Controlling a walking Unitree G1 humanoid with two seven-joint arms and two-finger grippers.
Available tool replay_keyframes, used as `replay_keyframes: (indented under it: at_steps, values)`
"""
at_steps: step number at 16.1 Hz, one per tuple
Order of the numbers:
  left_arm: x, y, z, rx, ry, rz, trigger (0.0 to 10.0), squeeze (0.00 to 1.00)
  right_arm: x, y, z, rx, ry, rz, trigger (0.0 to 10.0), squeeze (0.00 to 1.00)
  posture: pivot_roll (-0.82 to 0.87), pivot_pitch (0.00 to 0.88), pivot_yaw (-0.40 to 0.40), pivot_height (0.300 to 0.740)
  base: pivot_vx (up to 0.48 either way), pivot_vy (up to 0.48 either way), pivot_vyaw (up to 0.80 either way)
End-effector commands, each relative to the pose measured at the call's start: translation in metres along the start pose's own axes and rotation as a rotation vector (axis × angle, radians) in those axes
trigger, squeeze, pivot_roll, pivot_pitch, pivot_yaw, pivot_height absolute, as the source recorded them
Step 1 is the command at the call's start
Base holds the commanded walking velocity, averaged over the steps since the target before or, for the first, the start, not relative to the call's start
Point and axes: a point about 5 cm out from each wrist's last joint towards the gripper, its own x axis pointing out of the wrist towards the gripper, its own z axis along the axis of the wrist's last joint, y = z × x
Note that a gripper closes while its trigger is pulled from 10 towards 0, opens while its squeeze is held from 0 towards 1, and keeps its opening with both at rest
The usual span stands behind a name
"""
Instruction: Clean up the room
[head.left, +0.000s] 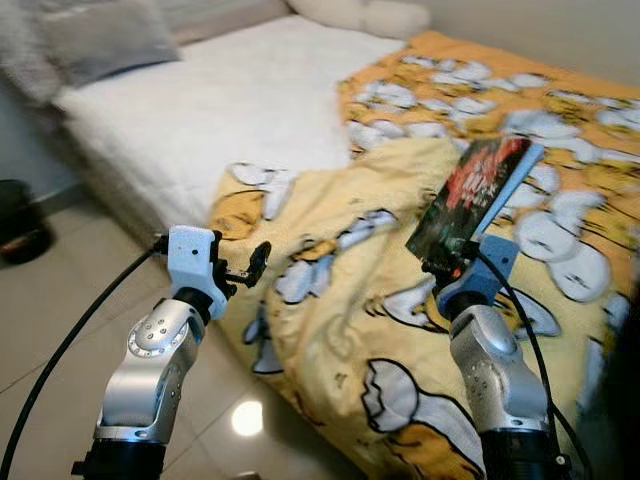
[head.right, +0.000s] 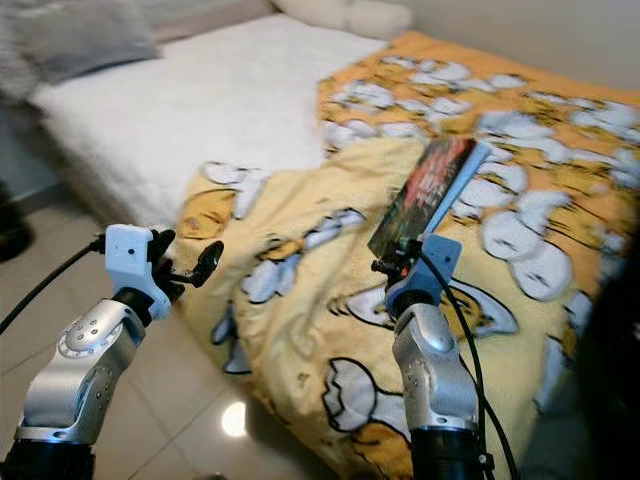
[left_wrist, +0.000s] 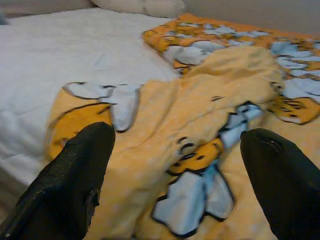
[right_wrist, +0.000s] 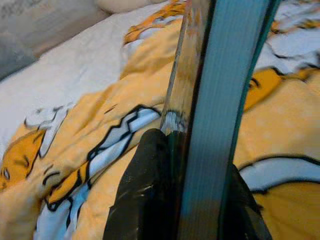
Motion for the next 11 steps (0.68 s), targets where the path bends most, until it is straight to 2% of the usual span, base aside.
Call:
replay_keyframes:
  at_steps: [1, 4, 6, 8, 11]
  values:
    - [0.002, 0.002, 0.006, 0.058, -0.008, 0.020, 10.0, 0.00, 0.004, 0.006, 0.020, 0.019, -0.079, 0.028, 10.0, 0.00, 0.06, 0.000, -0.021, 0.740, 0.000, 0.000, -0.80]
    - [0.007, 0.002, 0.010, 0.052, -0.007, 0.021, 10.0, 0.00, 0.007, 0.008, 0.019, -0.012, -0.063, 0.038, 10.0, 0.00, 0.07, 0.000, -0.020, 0.740, 0.000, 0.000, -0.80]
    - [0.009, 0.008, 0.014, 0.078, -0.011, 0.039, 10.0, 0.00, 0.010, 0.008, 0.022, -0.119, -0.073, 0.003, 10.0, 0.00, 0.07, 0.000, -0.021, 0.740, 0.000, 0.000, -0.79]
    - [0.010, 0.010, 0.016, 0.081, -0.015, 0.047, 10.0, 0.00, 0.012, 0.006, 0.026, -0.134, -0.069, -0.009, 10.0, 0.00, 0.06, 0.000, -0.012, 0.740, 0.000, 0.000, -0.79]
    - [0.009, 0.012, 0.016, 0.086, -0.015, 0.063, 10.0, 0.00, 0.013, 0.005, 0.030, -0.076, -0.110, -0.048, 10.0, 0.00, 0.06, 0.000, -0.014, 0.740, 0.000, 0.199, -0.77]
